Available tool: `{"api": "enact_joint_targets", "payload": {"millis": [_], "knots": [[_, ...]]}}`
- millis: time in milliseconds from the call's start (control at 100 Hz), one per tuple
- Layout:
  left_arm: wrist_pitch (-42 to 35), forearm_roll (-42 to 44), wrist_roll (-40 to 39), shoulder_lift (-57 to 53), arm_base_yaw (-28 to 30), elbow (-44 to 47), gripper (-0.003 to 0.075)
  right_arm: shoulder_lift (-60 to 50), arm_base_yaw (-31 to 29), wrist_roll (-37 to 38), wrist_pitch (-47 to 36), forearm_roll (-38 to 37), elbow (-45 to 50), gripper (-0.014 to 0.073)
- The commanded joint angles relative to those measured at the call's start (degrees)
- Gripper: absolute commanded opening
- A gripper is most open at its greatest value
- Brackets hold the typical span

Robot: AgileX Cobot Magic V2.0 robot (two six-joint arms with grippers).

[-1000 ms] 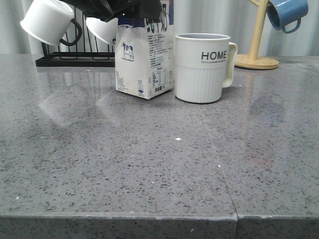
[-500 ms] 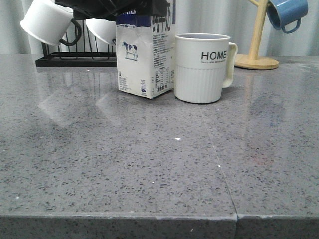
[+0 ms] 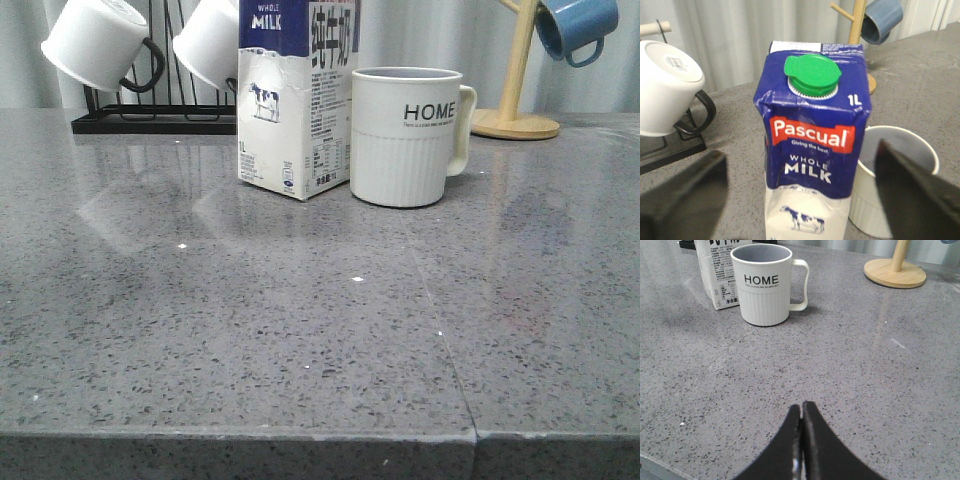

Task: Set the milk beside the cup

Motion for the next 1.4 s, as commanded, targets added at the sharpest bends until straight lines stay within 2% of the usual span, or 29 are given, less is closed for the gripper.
{"api": "enact_joint_targets", "payload": {"millis": [0,110,170,830,1060,1390], "knots": [[-2.78,-0.02,-0.31,-5.13,-0.19,0.02,0.0361,0.50,-0.05,0.01,-4.20,0.00,-1.44,-0.0067],[-0.78,-0.02,-0.21,-9.45,1.39,2.46,0.0087,0.50,-0.05,0.01,-4.20,0.00,-1.44,-0.0067],[1.14,0.12,-0.21,-11.54,2.85,3.51,-0.0022,0.50,-0.05,0.01,-4.20,0.00,-1.44,-0.0067],[10.17,0.22,-0.21,-41.98,25.51,19.94,-0.0020,0.50,-0.05,0.01,-4.20,0.00,-1.44,-0.0067],[11.85,0.38,-0.21,-53.06,28.63,28.63,-0.0020,0.50,-0.05,0.01,-4.20,0.00,-1.44,-0.0067],[11.99,0.38,-0.21,-67.08,28.72,39.39,-0.0020,0.50,-0.05,0.01,-4.20,0.00,-1.44,-0.0067]]}}
